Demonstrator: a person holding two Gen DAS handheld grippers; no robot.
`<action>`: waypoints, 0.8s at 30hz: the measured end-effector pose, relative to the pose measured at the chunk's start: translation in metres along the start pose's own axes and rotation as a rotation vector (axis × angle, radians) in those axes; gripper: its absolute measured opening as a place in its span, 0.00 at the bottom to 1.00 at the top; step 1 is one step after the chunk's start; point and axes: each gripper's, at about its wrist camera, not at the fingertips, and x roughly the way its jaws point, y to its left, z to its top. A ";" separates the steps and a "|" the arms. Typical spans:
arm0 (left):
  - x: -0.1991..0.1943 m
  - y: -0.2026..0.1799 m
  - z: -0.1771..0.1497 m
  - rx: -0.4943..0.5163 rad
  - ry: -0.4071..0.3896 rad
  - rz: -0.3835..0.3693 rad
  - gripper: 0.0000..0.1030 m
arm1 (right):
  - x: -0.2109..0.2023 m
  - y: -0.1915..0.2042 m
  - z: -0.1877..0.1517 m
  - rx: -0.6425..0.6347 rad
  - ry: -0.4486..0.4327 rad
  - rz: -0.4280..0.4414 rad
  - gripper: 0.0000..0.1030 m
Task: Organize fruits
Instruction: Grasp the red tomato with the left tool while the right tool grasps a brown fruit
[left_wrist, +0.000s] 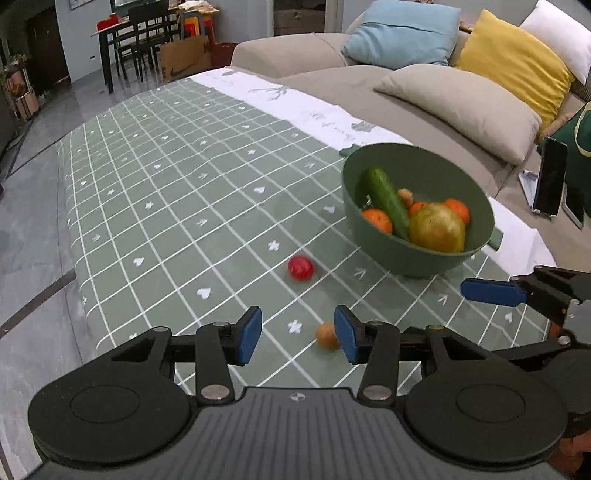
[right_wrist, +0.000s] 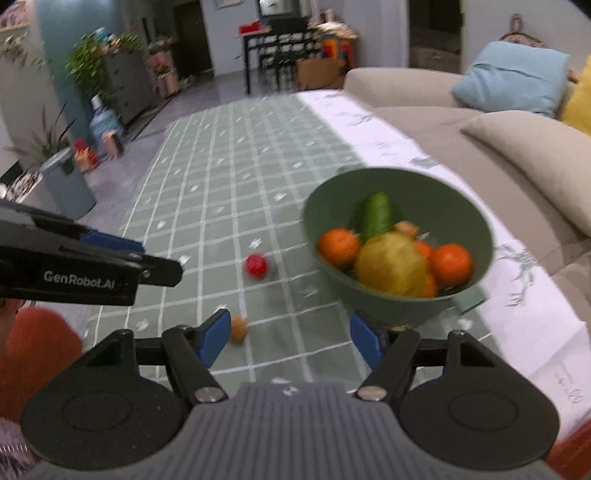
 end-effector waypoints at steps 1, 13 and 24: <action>0.000 0.003 -0.002 -0.003 0.004 0.005 0.53 | 0.003 0.004 -0.002 -0.011 0.007 0.008 0.65; 0.010 0.028 -0.006 -0.046 0.054 0.055 0.50 | 0.048 0.028 0.003 -0.051 0.095 0.058 0.43; 0.023 0.041 0.002 -0.081 0.080 0.053 0.50 | 0.074 0.036 0.007 -0.051 0.157 0.069 0.36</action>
